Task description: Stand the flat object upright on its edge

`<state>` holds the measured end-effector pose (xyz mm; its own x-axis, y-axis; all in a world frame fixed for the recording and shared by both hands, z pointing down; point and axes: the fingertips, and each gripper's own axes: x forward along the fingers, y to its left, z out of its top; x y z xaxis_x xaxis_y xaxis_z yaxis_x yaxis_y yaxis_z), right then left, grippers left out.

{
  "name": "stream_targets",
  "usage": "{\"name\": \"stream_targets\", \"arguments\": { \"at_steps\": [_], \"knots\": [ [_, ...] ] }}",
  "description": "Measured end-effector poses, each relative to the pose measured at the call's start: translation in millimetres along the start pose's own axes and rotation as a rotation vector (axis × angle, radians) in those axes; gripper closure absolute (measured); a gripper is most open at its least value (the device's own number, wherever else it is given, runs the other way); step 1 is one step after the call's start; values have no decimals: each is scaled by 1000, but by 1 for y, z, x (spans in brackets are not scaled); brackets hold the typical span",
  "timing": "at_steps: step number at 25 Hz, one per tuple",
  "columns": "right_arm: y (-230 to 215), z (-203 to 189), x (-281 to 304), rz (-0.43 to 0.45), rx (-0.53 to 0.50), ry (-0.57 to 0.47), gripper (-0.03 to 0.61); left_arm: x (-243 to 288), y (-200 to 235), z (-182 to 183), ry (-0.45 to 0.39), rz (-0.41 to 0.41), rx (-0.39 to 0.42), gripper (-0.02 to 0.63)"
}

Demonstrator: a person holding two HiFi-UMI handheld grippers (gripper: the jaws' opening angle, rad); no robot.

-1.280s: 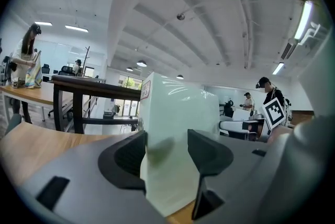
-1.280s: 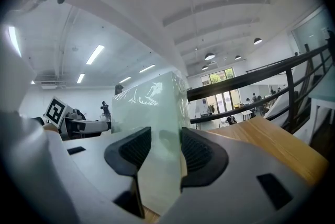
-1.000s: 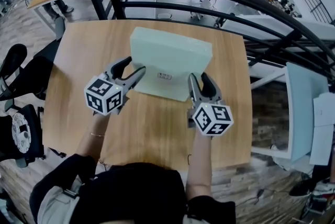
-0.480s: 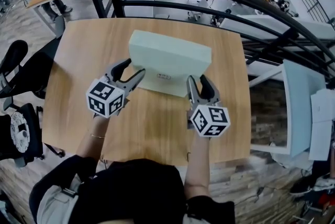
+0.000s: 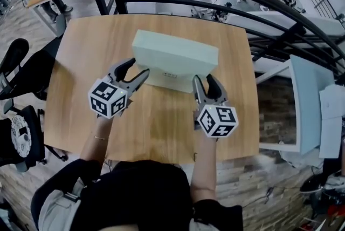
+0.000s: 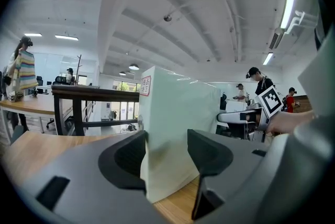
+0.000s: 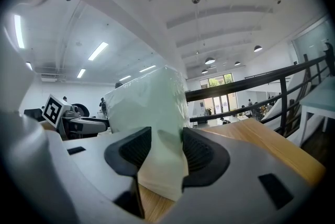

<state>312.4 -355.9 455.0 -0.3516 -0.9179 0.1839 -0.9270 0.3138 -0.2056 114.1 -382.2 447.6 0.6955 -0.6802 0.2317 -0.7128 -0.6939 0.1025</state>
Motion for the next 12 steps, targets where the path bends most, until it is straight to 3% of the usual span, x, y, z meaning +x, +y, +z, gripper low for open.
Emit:
{"name": "stream_targets", "arguments": {
  "at_steps": [12],
  "knots": [
    [9, -3, -11, -5, -10, 22, 396, -13, -7, -4, 23, -49, 8, 356]
  ]
}}
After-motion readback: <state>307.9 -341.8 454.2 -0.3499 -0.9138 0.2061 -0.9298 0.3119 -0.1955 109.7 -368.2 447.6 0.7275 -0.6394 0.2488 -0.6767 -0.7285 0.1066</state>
